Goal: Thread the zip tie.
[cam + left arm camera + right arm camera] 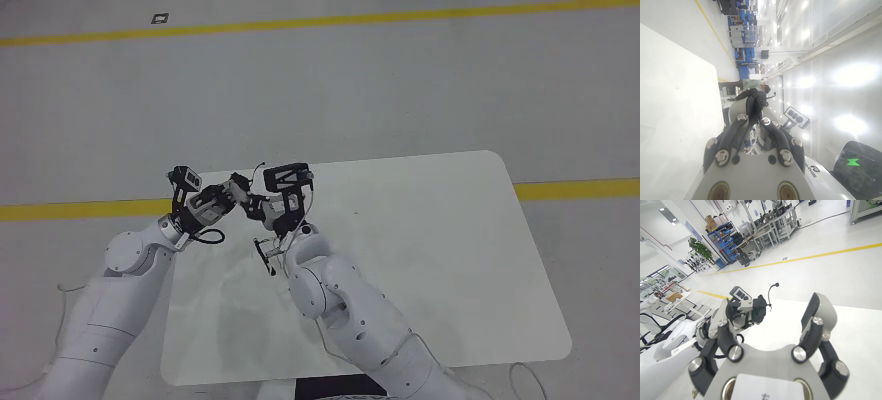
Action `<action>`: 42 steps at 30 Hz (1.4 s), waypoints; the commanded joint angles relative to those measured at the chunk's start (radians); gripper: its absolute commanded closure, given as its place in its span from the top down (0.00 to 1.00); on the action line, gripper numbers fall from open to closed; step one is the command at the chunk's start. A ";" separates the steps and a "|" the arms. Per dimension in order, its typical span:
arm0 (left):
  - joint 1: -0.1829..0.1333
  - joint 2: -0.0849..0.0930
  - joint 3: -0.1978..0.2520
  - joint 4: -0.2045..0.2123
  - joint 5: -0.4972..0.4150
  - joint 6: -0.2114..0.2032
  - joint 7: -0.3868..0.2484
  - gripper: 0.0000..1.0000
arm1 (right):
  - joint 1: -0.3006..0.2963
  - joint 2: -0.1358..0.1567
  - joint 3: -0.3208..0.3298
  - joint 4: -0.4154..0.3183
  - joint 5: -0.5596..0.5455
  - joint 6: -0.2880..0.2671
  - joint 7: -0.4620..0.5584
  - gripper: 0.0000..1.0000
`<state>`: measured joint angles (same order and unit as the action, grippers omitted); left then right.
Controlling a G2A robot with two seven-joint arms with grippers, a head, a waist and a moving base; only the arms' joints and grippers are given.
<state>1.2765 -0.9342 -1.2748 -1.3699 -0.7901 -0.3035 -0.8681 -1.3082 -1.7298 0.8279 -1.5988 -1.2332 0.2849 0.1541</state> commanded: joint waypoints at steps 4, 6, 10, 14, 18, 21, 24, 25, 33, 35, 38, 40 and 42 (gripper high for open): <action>-0.001 -0.002 -0.004 0.005 -0.013 0.042 0.050 0.00 | 0.008 0.007 -0.002 0.025 -0.105 0.001 -0.021 1.00; -0.006 -0.001 -0.018 0.017 -0.037 0.086 0.069 0.00 | 0.009 0.016 -0.014 0.043 -0.222 -0.013 -0.043 1.00; -0.016 0.005 -0.046 0.042 -0.089 0.219 0.035 0.00 | 0.004 0.035 -0.016 0.060 -0.337 -0.050 -0.093 1.00; -0.034 0.011 -0.074 0.072 -0.129 0.317 -0.023 0.00 | 0.047 0.071 -0.040 0.100 -0.337 -0.054 -0.157 1.00; -0.055 0.011 -0.084 0.102 -0.174 0.389 -0.063 0.00 | 0.091 0.108 -0.086 0.130 -0.337 -0.034 -0.180 1.00; -0.079 0.013 -0.082 0.113 -0.159 0.413 -0.094 0.00 | 0.131 0.132 -0.119 0.164 -0.337 0.009 -0.200 1.00; -0.079 0.013 -0.082 0.113 -0.159 0.413 -0.094 0.00 | 0.131 0.132 -0.119 0.164 -0.337 0.009 -0.200 1.00; -0.079 0.013 -0.082 0.113 -0.159 0.413 -0.094 0.00 | 0.131 0.132 -0.119 0.164 -0.337 0.009 -0.200 1.00; -0.071 -0.003 -0.067 0.109 -0.347 0.546 -0.072 0.00 | 0.168 0.150 -0.147 0.198 -0.337 -0.016 -0.215 1.00; -0.069 -0.008 -0.062 0.111 -0.417 0.602 -0.064 0.00 | 0.193 0.163 -0.171 0.217 -0.337 -0.009 -0.222 1.00; -0.070 -0.015 -0.050 0.111 -0.480 0.643 -0.044 0.00 | 0.224 0.182 -0.214 0.238 -0.337 0.025 -0.224 1.00; -0.062 -0.020 -0.032 0.118 -0.536 0.643 -0.046 0.00 | 0.234 0.191 -0.233 0.244 -0.337 0.046 -0.224 1.00; -0.066 -0.020 -0.008 0.116 -0.560 0.643 -0.034 0.00 | 0.235 0.197 -0.245 0.244 -0.337 0.052 -0.232 1.00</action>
<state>1.2138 -0.9548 -1.2961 -1.2516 -1.3438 0.3408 -0.9084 -1.0729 -1.5349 0.5859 -1.3538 -1.5700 0.3363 -0.0744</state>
